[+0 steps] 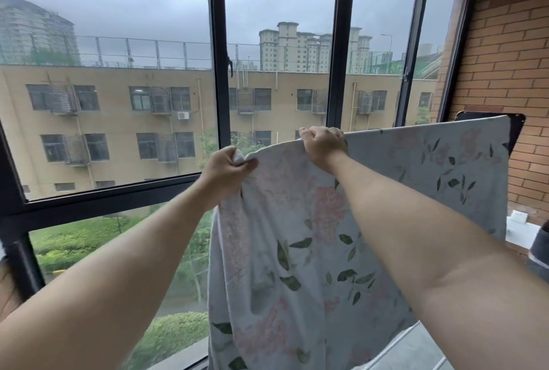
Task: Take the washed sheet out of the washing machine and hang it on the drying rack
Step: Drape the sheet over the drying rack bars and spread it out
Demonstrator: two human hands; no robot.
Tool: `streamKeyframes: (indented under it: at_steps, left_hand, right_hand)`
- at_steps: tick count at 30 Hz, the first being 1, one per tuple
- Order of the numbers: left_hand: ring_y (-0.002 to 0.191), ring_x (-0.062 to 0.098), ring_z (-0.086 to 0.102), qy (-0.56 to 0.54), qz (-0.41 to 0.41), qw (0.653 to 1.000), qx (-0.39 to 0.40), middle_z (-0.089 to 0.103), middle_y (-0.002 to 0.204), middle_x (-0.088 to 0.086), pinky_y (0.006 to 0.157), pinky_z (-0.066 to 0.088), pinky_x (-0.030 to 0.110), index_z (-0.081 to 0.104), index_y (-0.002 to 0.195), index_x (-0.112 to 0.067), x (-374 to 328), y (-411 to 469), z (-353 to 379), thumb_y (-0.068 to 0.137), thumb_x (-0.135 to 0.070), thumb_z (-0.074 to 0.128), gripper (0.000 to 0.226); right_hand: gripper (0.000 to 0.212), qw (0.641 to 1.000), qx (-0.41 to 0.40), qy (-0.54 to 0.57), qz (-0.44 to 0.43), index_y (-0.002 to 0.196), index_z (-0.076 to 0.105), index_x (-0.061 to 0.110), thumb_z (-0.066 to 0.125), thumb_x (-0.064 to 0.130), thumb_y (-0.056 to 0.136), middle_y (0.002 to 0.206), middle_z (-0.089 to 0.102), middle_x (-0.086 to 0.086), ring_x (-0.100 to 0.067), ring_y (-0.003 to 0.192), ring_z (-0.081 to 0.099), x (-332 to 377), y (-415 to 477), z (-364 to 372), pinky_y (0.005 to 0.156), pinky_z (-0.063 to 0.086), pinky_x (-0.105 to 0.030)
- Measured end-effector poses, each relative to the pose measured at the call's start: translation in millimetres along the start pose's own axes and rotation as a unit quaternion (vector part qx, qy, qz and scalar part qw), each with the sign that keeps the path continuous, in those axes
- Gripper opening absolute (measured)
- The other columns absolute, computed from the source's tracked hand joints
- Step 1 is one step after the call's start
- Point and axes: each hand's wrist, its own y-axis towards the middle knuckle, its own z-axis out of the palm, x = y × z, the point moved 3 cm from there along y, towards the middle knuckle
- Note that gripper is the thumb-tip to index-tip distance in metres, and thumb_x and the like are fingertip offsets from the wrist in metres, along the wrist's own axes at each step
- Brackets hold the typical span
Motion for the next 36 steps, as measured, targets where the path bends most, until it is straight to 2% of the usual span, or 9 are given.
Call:
streamKeyframes:
  at_steps: [5,8,12,15,18,21,28,33,36]
  left_hand:
    - [0.052,0.013,0.037,0.030,0.005,0.998,-0.049,0.043,0.060,0.000,0.047,0.033,0.025,0.038,0.068,-0.019,-9.5,-11.7,-23.8,0.084,-0.032,0.077,0.044]
    - [0.063,0.016,0.051,0.056,-0.009,0.985,-0.162,0.056,0.068,0.002,0.052,0.041,0.025,0.054,0.079,-0.013,-7.1,-19.6,-71.1,0.086,-0.045,0.071,0.036]
    - [0.084,0.019,0.055,0.065,-0.080,0.943,-0.316,0.058,0.084,0.000,0.066,0.042,0.027,0.057,0.090,-0.015,12.3,-37.8,-137.3,0.093,-0.044,0.062,0.030]
    - [0.087,0.025,0.060,-0.001,-0.147,0.917,-0.370,0.061,0.090,0.005,0.076,0.047,0.031,0.054,0.075,-0.019,38.0,-56.8,-178.4,0.089,-0.046,0.065,0.033]
    - [0.081,0.028,0.064,-0.019,-0.174,0.908,-0.382,0.061,0.076,0.002,0.078,0.054,0.039,0.052,0.067,-0.020,49.1,-77.3,-210.3,0.084,-0.054,0.066,0.041]
    - [0.075,0.021,0.052,0.006,-0.142,0.915,-0.377,0.052,0.068,-0.003,0.070,0.041,0.030,0.050,0.066,-0.019,38.1,-92.3,-227.5,0.091,-0.053,0.061,0.043]
    - [0.055,0.008,0.039,-0.023,-0.072,0.917,-0.391,0.043,0.060,-0.005,0.053,0.032,0.022,0.048,0.062,-0.015,-6.5,-94.7,-252.0,0.097,-0.042,0.057,0.045]
    - [0.077,0.011,0.057,-0.025,-0.038,0.929,-0.368,0.060,0.075,-0.008,0.071,0.045,0.021,0.068,0.091,-0.016,-15.8,-98.0,-258.4,0.093,-0.040,0.065,0.024]
    - [0.084,0.015,0.060,-0.009,-0.034,0.934,-0.356,0.065,0.084,-0.001,0.074,0.044,0.022,0.071,0.096,-0.015,-17.0,-102.4,-259.9,0.091,-0.037,0.068,0.023]
  right_hand:
    - [0.052,0.999,-0.022,-0.024,0.004,0.110,0.067,0.010,0.022,0.036,0.102,0.125,0.062,-0.020,-0.034,0.120,0.048,4.1,-1.9,2.2,0.109,0.028,-0.039]
    - [0.053,0.998,-0.023,-0.050,0.014,0.112,0.067,0.011,0.021,0.035,0.102,0.125,0.062,-0.019,-0.034,0.119,0.049,-7.5,-0.2,-3.4,0.108,0.028,-0.040]
    - [0.056,0.995,-0.026,-0.089,0.026,0.115,0.064,0.011,0.016,0.035,0.101,0.127,0.061,-0.018,-0.033,0.118,0.050,-16.5,1.0,-5.1,0.107,0.028,-0.041]
    - [0.056,0.994,-0.019,-0.102,0.031,0.120,0.062,0.011,0.014,0.033,0.101,0.131,0.059,-0.017,-0.032,0.124,0.048,-6.4,-0.4,-1.8,0.114,0.024,-0.042]
    - [0.056,0.993,-0.010,-0.113,0.034,0.127,0.059,0.009,0.015,0.032,0.102,0.136,0.055,-0.017,-0.031,0.129,0.045,7.5,-4.8,3.4,0.117,0.020,-0.041]
    - [0.055,0.991,-0.005,-0.126,0.043,0.129,0.058,0.007,0.016,0.030,0.101,0.138,0.054,-0.019,-0.033,0.131,0.044,16.5,-7.5,4.3,0.117,0.020,-0.042]
    - [0.057,0.988,0.015,-0.123,0.095,0.142,0.047,0.009,0.015,0.035,0.102,0.150,0.043,-0.016,-0.032,0.138,0.037,19.9,-19.1,-8.6,0.115,0.023,-0.044]
    - [0.057,0.985,0.019,-0.129,0.110,0.145,0.040,0.010,0.012,0.037,0.104,0.153,0.036,-0.016,-0.032,0.142,0.030,24.3,-28.8,-14.6,0.115,0.023,-0.048]
    - [0.054,0.983,0.031,-0.113,0.140,0.148,0.035,0.011,0.014,0.036,0.104,0.158,0.028,-0.015,-0.031,0.147,0.020,31.6,-34.8,-17.8,0.117,0.016,-0.054]
